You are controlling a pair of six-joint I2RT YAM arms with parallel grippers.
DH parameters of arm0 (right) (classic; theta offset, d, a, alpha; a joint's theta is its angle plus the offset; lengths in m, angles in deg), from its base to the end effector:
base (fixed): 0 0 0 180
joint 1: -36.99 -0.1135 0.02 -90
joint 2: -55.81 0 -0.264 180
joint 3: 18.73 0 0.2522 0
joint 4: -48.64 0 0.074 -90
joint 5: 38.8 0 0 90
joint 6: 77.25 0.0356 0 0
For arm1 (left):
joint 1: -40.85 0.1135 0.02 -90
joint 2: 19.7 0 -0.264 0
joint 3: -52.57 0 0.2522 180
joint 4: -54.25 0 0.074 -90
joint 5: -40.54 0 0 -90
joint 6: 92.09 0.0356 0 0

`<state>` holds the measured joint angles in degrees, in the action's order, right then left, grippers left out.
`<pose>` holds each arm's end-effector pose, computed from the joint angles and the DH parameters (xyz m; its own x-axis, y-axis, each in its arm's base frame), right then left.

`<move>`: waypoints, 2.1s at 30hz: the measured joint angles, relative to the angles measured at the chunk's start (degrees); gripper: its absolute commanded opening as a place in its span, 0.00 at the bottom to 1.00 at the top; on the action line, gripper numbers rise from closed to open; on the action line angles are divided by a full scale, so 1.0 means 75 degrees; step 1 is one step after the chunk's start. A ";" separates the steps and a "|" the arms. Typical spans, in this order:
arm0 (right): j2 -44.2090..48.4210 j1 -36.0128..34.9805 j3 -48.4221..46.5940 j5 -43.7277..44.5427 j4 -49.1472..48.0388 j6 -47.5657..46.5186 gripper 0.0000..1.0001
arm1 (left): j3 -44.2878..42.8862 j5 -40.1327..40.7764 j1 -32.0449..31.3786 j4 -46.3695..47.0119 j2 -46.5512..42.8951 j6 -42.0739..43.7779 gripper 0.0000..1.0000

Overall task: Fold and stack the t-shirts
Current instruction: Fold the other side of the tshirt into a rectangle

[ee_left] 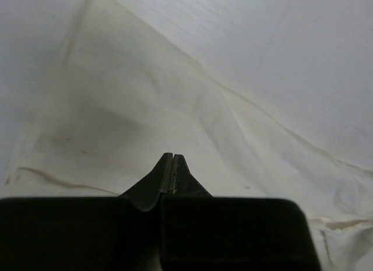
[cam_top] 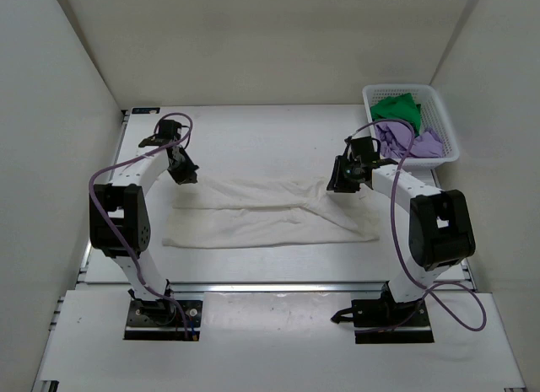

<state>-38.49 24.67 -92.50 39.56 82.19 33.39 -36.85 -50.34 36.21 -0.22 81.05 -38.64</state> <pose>0.3305 0.0795 0.2001 -0.8548 0.1667 -0.4914 -0.0249 0.9327 0.3597 0.3602 -0.0298 0.2234 -0.7822 -0.5339 -0.3210 -0.4714 0.8441 -0.2554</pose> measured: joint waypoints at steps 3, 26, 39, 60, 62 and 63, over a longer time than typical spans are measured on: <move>-0.0259 -0.0087 -0.0128 -0.0003 -0.0117 0.0047 0.28 | 0.0207 -0.0015 0.0265 0.0029 0.0172 0.0017 0.00; -0.0667 -0.0408 -0.0154 0.0428 0.0000 0.0099 0.01 | 0.0428 -0.0315 0.0487 0.0484 0.0527 0.0070 0.00; 0.0128 -0.0816 -0.0122 0.0364 0.0854 0.0233 0.00 | 0.0545 -0.0391 0.0519 0.0597 0.0527 0.0073 0.00; 0.1580 -0.2194 0.0507 -0.0090 0.2506 0.1163 0.21 | 0.0539 -0.0525 0.0662 0.0641 0.0495 0.0067 0.00; 0.1580 -0.1874 0.0192 -0.0160 0.2547 0.0982 0.08 | 0.0533 -0.0478 0.0775 0.0644 0.0425 0.0064 0.01; 0.1580 -0.1649 0.0061 -0.0187 0.2512 0.0886 0.00 | 0.0507 -0.0428 0.0810 0.0629 0.0379 0.0064 0.03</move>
<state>-26.64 12.30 -92.04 38.16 101.03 40.04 -33.05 -53.55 42.28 4.50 83.89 -38.16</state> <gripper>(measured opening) 0.118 0.020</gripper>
